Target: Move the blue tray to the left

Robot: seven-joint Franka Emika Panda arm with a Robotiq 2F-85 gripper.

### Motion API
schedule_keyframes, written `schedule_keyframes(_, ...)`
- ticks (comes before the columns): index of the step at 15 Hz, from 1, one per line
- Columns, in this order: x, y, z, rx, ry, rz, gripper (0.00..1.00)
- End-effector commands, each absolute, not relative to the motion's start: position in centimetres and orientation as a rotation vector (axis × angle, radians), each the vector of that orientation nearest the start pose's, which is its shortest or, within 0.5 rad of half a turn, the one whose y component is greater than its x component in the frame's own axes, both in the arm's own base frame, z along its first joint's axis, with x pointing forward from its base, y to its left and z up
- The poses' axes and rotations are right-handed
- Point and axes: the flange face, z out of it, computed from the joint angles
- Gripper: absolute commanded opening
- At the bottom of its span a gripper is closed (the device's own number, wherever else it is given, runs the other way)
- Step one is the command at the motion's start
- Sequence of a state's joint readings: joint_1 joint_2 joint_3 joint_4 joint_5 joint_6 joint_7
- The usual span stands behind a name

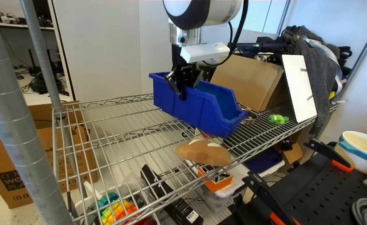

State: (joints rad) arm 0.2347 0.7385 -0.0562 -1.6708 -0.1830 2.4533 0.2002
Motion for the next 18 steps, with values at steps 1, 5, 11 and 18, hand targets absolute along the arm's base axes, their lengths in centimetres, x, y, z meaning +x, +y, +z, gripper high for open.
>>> schedule_keyframes(1, 68.4, 14.0, 19.8, -3.327, -0.273, -0.217, 0.00)
schedule_keyframes(5, 69.4, 17.8, 22.3, -3.305, -0.318, -0.442, 0.02)
schedule_keyframes(11, 68.8, 26.8, 24.5, -3.167, -0.299, -0.528, 0.02)
schedule_keyframes(18, 68.1, 33.4, 22.9, -3.087, -0.267, -0.355, 0.02)
